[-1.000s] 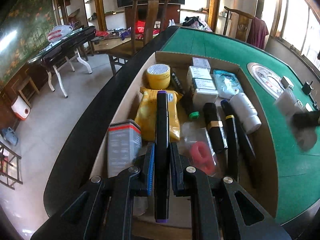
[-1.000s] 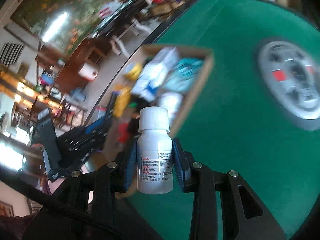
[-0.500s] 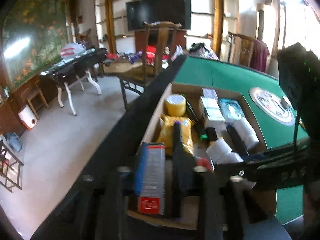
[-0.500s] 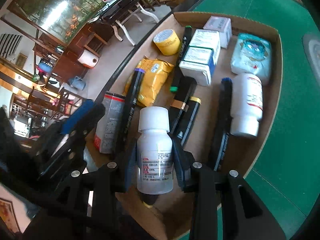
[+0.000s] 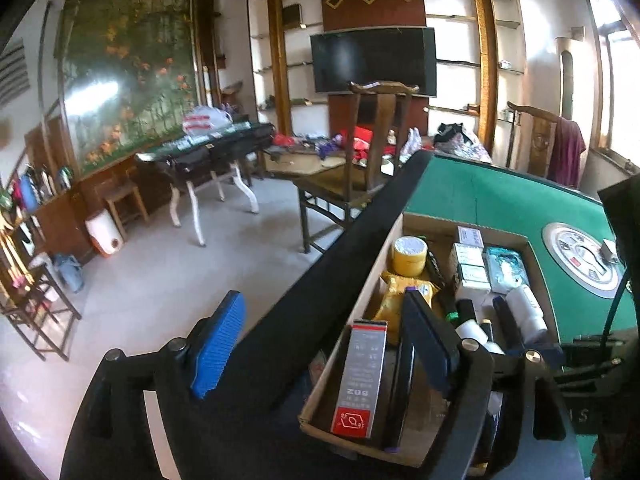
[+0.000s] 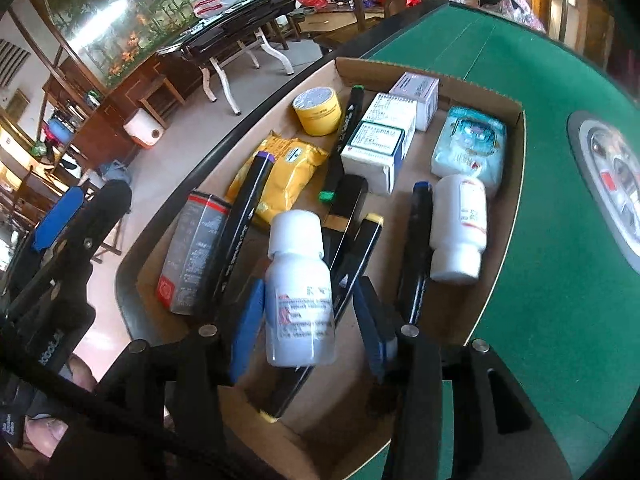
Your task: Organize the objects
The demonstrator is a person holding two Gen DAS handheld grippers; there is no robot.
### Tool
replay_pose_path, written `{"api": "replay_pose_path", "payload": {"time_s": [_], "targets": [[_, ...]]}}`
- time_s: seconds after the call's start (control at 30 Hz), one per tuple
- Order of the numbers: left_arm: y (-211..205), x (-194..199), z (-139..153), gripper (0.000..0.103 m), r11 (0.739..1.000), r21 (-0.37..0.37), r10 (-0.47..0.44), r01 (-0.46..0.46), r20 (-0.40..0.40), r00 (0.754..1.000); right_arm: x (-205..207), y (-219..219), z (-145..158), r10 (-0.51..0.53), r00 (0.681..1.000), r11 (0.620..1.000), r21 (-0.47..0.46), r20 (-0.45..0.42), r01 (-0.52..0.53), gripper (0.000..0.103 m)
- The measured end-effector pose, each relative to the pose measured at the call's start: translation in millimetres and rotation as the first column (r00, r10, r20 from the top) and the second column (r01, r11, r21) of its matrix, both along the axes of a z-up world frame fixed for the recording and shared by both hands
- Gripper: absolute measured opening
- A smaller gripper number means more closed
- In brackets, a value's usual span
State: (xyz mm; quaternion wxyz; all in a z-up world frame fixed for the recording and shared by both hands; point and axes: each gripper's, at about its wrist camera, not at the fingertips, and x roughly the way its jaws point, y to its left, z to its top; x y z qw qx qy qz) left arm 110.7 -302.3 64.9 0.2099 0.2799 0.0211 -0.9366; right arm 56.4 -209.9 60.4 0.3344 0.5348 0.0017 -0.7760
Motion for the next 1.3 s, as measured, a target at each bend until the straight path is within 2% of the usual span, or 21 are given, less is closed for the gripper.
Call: {"api": "replay_pose_path", "payload": {"time_s": [0.1,0.17,0.23,0.37,0.5,0.57,0.63,0.73,0.9,1.3], "targets": [[5,7,6,0.085,0.999,-0.041,0.029,-0.030,-0.030,0.999,-3,3,-7,0.018,0.995,0.993,-0.119,0.098,-0.007,0.044],[8,12,11,0.088,0.998,-0.055,0.036,-0.039,-0.062,0.997,-6,3,-12,0.021,0.990,0.986,-0.167,0.143,0.004,0.046],[9,16,15,0.091,0.997,-0.059,0.039,-0.044,-0.087,0.995,-5,4,-15,0.009,0.991,0.988,-0.156,0.136,0.012,0.046],[10,18,20,0.097,0.997,-0.061,0.049,-0.056,-0.110,0.993,-1,9,-5,-0.039,0.998,0.992,-0.119,0.041,0.043,0.046],[12,16,22,0.101,0.996,-0.063,0.057,-0.064,-0.108,0.992,9,22,17,-0.079,0.990,0.996,-0.057,-0.116,0.073,0.047],[13,13,22,0.101,0.997,-0.055,0.056,-0.061,-0.103,0.993,16,28,24,-0.094,0.979,0.995,-0.030,-0.178,0.090,0.055],[13,10,23,0.101,0.999,-0.007,0.032,-0.033,-0.091,0.995,20,30,30,-0.106,0.969,0.994,-0.015,-0.221,0.106,0.057],[14,8,23,0.101,0.999,0.030,0.020,-0.018,-0.075,0.997,24,32,33,-0.116,0.960,0.993,0.001,-0.255,0.120,0.057],[26,9,24,0.101,0.999,-0.022,0.043,-0.045,-0.069,0.997,30,37,33,-0.117,0.946,0.989,0.048,-0.301,0.138,0.057],[45,12,16,0.101,0.999,-0.033,0.036,-0.037,-0.024,0.999,46,37,27,-0.074,0.914,0.980,0.140,-0.400,0.140,0.058]]}}
